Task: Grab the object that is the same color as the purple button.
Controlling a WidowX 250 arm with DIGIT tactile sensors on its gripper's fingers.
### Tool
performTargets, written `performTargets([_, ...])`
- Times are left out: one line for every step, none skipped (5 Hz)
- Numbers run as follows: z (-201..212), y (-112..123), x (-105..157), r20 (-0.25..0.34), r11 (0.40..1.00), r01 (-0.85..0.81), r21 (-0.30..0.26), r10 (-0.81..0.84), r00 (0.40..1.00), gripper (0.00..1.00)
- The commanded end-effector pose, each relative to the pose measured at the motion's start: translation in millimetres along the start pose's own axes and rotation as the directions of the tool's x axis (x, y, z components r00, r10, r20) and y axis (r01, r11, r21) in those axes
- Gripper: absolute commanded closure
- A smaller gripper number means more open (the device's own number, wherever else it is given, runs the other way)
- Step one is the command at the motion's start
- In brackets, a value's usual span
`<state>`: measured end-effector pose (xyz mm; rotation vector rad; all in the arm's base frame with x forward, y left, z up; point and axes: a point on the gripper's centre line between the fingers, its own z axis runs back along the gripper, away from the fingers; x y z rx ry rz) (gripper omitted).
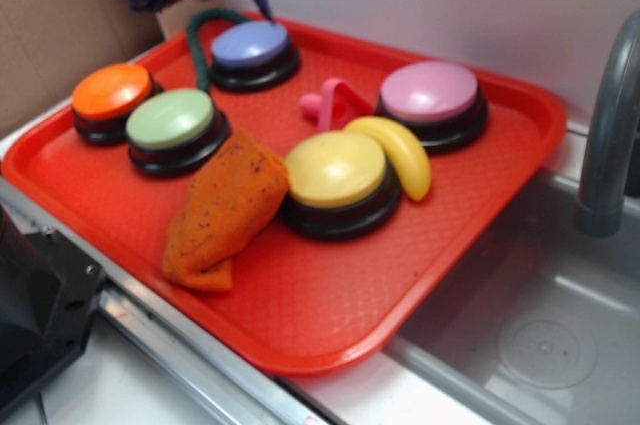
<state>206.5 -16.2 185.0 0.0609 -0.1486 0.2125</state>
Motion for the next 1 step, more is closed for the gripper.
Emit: performTargets([12.1,17.3,8.7,-0.009,0.999,-0.052,0.001,0.052,0.999,1.0])
